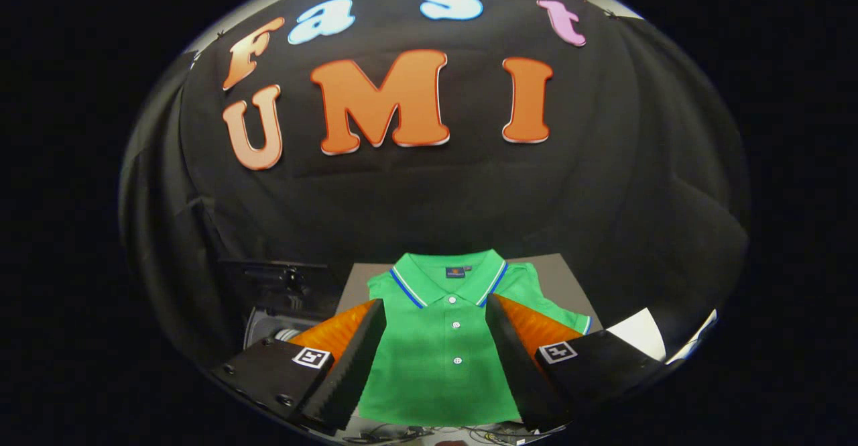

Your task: Put the clothes into the washing machine and then close the washing machine lid.

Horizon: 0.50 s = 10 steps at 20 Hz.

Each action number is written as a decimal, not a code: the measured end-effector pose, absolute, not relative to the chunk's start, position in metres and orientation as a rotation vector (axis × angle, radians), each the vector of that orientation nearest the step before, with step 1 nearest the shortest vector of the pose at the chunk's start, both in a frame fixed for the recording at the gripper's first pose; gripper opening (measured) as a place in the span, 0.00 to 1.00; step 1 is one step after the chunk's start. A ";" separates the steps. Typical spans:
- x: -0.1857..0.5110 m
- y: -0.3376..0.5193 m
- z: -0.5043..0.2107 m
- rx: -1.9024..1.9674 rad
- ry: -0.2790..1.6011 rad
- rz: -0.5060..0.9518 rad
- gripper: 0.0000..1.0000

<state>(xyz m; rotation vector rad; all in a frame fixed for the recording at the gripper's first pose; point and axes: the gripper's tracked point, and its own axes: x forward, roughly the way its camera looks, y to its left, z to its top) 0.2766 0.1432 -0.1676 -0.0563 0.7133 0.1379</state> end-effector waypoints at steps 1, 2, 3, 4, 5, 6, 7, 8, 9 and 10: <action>0.280 0.140 -0.180 -0.055 0.762 0.144 0.97; 0.285 0.137 -0.192 -0.054 0.805 0.142 0.97; 0.286 0.134 -0.204 -0.059 0.853 0.144 0.97; 0.285 0.132 -0.217 -0.069 0.915 0.151 0.97; 0.284 0.129 -0.229 -0.075 0.978 0.152 0.97; 0.283 0.127 -0.239 -0.076 1.036 0.153 0.97; 0.284 0.126 -0.247 -0.068 1.081 0.150 0.98; 0.283 0.125 -0.254 -0.062 1.119 0.154 0.98; 0.281 0.124 -0.261 -0.063 1.165 0.166 0.98; 0.274 0.123 -0.271 -0.070 1.233 0.176 0.98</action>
